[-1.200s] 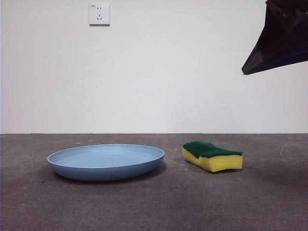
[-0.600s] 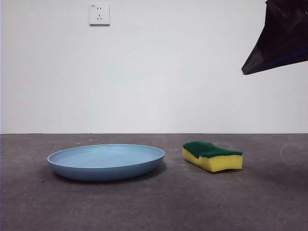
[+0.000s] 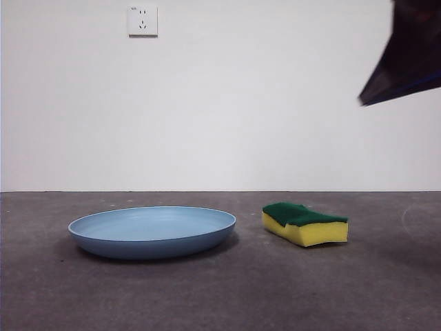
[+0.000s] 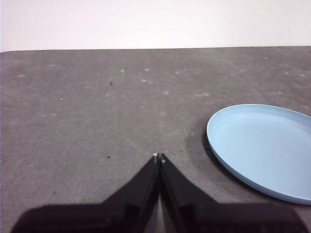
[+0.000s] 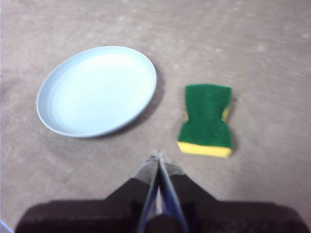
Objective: Pick up the plate,pick up the cloth,clean the plate with the cloth
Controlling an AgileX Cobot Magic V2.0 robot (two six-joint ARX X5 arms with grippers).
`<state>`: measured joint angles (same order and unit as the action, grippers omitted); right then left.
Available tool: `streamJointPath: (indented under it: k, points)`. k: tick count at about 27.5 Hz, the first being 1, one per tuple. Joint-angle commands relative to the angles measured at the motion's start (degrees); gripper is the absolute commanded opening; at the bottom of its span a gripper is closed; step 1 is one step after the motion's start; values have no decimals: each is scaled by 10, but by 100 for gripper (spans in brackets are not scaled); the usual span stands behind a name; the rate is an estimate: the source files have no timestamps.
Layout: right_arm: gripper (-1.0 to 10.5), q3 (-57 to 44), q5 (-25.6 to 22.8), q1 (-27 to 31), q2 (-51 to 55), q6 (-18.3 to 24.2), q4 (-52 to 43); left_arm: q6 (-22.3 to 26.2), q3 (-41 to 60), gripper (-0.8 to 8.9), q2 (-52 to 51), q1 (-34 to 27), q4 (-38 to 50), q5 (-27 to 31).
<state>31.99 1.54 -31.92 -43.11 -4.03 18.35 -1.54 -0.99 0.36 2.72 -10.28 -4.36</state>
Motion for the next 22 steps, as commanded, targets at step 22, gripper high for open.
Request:
streamJointPath:
  k: [22]
  points:
    - [1, -299, 120, 322, 420, 4, -148, 1, 7, -1, -2, -2, 1, -2]
